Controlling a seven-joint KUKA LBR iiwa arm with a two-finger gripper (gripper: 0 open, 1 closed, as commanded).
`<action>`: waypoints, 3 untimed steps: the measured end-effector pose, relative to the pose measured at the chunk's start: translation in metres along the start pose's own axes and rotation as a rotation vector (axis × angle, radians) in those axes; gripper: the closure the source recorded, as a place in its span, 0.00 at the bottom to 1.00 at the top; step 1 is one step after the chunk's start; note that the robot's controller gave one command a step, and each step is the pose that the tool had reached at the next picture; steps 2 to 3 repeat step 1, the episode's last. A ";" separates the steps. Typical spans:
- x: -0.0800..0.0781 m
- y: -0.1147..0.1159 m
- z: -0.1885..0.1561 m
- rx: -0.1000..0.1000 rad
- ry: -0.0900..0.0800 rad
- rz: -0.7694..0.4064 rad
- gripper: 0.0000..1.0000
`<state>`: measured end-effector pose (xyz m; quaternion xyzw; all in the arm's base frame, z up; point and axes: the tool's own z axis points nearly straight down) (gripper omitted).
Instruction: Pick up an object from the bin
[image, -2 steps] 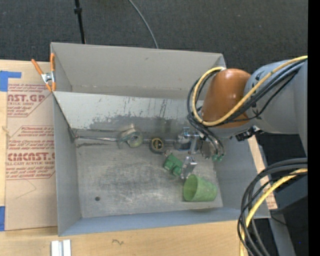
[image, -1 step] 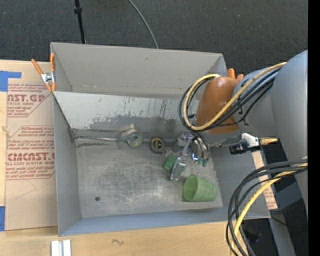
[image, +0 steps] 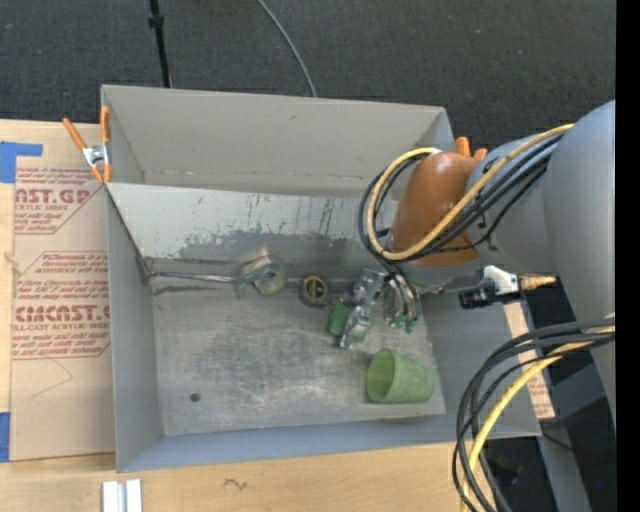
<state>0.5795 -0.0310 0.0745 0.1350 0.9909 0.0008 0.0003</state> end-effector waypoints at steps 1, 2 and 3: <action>0.013 0.013 -0.149 -0.002 -0.009 -0.057 1.00; 0.013 0.013 -0.149 -0.002 -0.009 -0.057 1.00; 0.013 0.013 -0.149 -0.002 -0.009 -0.057 1.00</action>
Offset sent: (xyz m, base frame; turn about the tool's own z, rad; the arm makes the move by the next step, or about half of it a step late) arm -0.0116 0.0141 0.1445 -0.0547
